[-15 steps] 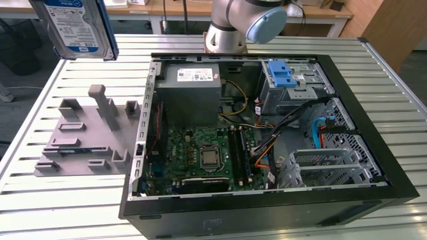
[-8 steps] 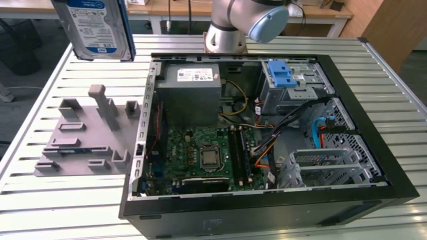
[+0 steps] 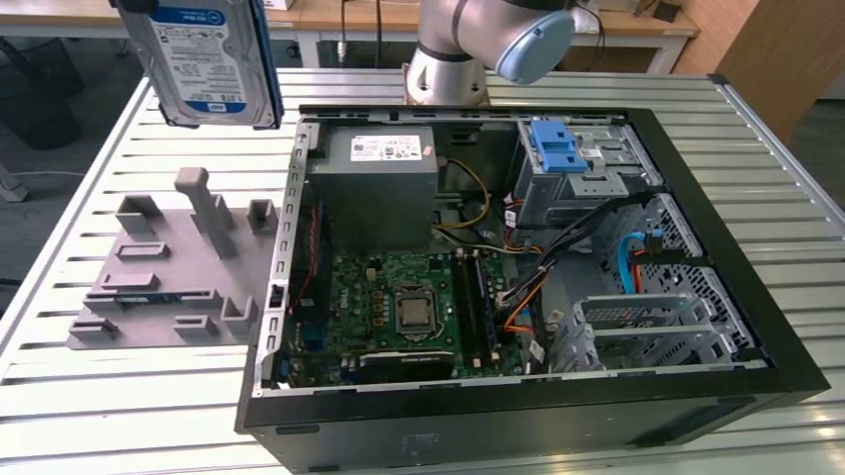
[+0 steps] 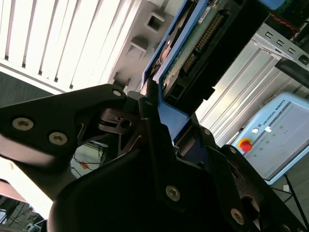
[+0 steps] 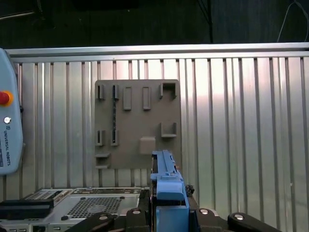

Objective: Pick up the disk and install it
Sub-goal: 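Pick up the disk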

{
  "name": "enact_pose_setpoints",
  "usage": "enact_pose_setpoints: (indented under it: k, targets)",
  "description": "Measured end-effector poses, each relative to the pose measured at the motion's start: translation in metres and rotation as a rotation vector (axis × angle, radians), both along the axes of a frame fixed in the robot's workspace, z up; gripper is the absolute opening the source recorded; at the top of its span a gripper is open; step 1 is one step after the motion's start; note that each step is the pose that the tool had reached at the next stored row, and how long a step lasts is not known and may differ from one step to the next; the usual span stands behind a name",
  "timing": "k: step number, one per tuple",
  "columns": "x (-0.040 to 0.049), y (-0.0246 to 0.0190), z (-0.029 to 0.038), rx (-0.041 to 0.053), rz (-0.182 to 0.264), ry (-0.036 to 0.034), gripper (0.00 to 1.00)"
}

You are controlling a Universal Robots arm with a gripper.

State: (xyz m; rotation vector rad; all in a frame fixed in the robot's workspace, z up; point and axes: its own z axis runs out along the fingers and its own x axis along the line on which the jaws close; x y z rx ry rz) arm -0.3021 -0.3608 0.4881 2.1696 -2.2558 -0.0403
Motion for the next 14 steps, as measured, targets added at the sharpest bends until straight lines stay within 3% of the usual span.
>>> enact_pose_setpoints:
  k: [6, 11, 14]
  targets:
    - [0.0001, -0.0155, -0.0004, 0.0010, 0.000, -0.0029, 0.36]
    - [0.0020, -0.0212, -0.0006, 0.0010, 0.000, -0.0300, 0.36]
    - [0.0067, -0.0235, -0.0011, 0.0012, 0.000, -0.0318, 0.36]
